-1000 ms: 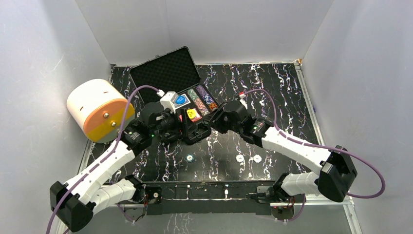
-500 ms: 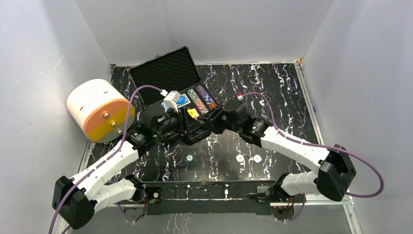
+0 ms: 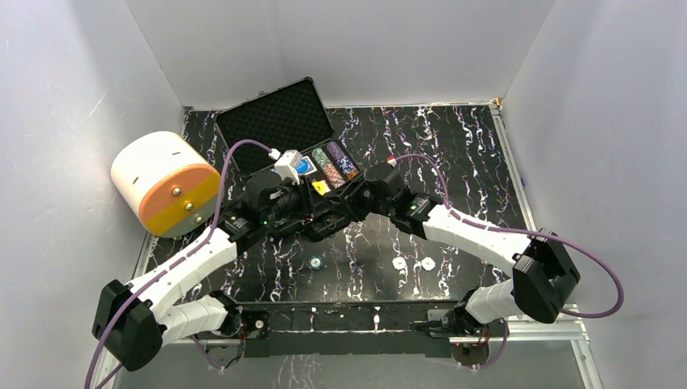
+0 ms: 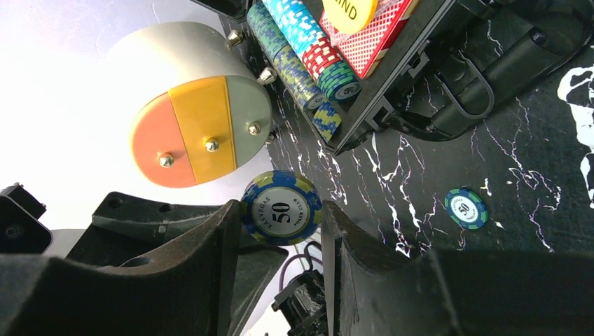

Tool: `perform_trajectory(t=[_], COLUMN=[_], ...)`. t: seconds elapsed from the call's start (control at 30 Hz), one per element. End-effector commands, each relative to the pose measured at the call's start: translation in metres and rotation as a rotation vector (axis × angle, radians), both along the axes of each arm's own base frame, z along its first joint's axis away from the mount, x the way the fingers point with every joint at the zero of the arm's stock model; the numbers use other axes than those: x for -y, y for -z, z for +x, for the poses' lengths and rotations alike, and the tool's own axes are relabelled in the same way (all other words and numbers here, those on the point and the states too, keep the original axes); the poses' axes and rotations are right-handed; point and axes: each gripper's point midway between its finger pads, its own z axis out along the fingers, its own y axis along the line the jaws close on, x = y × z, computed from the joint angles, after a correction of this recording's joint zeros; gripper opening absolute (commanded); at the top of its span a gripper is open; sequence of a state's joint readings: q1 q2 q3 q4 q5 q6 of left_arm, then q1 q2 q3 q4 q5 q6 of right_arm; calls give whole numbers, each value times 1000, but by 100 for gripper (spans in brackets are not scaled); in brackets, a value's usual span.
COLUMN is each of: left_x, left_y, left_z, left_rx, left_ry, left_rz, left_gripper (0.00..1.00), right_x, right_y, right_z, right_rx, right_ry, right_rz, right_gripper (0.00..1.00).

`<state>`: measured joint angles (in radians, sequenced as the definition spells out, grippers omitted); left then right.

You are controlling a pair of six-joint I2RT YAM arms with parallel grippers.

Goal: Pack up texas hold em set

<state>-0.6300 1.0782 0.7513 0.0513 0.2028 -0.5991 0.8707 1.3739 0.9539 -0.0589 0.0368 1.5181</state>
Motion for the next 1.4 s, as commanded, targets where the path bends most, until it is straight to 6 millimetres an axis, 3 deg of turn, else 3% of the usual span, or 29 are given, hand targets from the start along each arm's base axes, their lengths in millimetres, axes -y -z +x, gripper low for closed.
perform_trajectory(t=[0.0, 0.1, 0.23, 0.3, 0.53, 0.7, 0.77, 0.97, 1.27, 1.37], left_x=[2, 0, -9, -19, -65, -88, -98, -124, -132, -126], left_y=[-19, -17, -17, -13, 6, 31, 43, 67, 88, 89], left_z=[12, 14, 17, 18, 15, -2, -10, -4, -7, -9], left_rx=[49, 64, 154, 204, 289, 276, 229, 151, 65, 64], left_ry=[-25, -22, 22, 68, 218, 396, 456, 433, 477, 507], left_rz=[-7, 20, 138, 262, 682, 868, 933, 1094, 1161, 1135], left_gripper=[17, 0, 0, 0, 0, 0, 0, 0, 0, 0], right_x=[-17, -17, -5, 9, 82, 106, 110, 110, 106, 106], right_y=[-36, -34, -34, -33, -8, 10, 16, 25, 29, 29], right_z=[2, 2, 9, 16, 27, 21, 18, 16, 15, 15], right_rx=[69, 81, 155, 183, 180, 147, 133, 104, 90, 90], right_ry=[-53, -67, -74, -55, 111, 141, 143, 141, 123, 122], right_rz=[91, 74, 12, -36, -186, -255, -265, -262, -261, -261], right_gripper=[40, 46, 70, 76, 74, 74, 74, 73, 73, 73])
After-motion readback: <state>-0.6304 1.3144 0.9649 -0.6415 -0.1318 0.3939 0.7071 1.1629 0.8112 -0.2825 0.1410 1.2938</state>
